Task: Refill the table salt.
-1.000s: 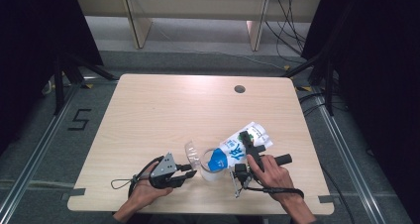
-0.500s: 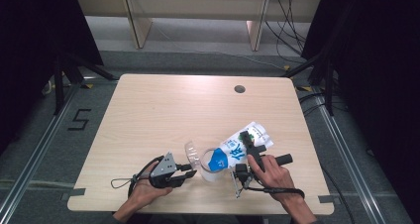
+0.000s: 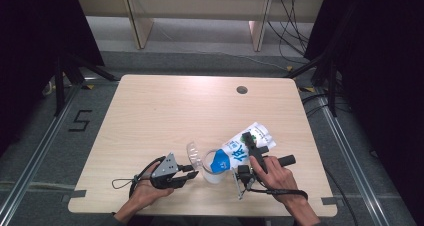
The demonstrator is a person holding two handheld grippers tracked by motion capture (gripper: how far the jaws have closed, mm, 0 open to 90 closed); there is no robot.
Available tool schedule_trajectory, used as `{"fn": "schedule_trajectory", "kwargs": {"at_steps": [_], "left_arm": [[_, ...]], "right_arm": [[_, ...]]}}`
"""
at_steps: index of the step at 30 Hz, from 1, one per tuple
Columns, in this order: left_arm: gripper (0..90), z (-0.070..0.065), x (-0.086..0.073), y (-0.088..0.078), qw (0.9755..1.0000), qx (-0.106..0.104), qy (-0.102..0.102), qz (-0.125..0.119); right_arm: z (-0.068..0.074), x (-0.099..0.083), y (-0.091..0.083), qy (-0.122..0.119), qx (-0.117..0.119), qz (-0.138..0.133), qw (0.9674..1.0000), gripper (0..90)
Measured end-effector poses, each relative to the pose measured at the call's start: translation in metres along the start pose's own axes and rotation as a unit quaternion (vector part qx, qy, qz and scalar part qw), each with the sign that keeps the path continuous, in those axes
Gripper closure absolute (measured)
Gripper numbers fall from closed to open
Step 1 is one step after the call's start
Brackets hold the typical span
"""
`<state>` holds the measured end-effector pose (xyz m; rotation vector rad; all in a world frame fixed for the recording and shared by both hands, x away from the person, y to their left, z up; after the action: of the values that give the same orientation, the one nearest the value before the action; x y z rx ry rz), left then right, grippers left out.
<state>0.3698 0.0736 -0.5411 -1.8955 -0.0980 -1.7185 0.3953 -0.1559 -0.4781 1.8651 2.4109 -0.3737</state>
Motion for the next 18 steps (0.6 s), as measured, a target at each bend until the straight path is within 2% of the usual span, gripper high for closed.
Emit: {"fn": "schedule_trajectory", "kwargs": {"at_steps": [3,6,9,10,18], "left_arm": [[72.8,0.0,0.0,0.0,1.0,0.0,0.0,0.0],[72.8,-0.0001,0.0,0.0,1.0,0.0,0.0,-0.001],[72.8,0.0,0.0,0.0,1.0,0.0,0.0,0.0],[72.8,-0.0001,-0.0001,0.0,1.0,0.0,-0.001,-0.001],[72.8,-0.0001,-0.0002,0.0001,1.0,0.0,-0.003,-0.002]], "right_arm": [[0.0004,0.0,-0.0001,0.0,0.0,0.0,1.0,52.1],[-0.0003,-0.0002,-0.0009,-0.008,0.009,0.007,0.9999,52.3],[-0.0027,-0.0002,-0.0013,-0.022,0.004,0.006,0.9997,52.4],[-0.0002,-0.001,-0.0018,-0.006,0.004,0.009,0.9999,52.4],[-0.0002,-0.0017,-0.0018,-0.003,0.004,0.009,0.9999,52.7]]}}
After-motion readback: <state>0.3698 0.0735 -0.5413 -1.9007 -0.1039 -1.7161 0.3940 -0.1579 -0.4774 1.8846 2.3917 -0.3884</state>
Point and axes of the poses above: each handheld gripper's, and its own axes: y roughly forward along the jaws, x roughly out of its top, z roughly to its left, the point moved 6 cm from there along y, roughly forward along the jaws, and after that the axes turned 4 degrees about -z, right-handed, at the moved point
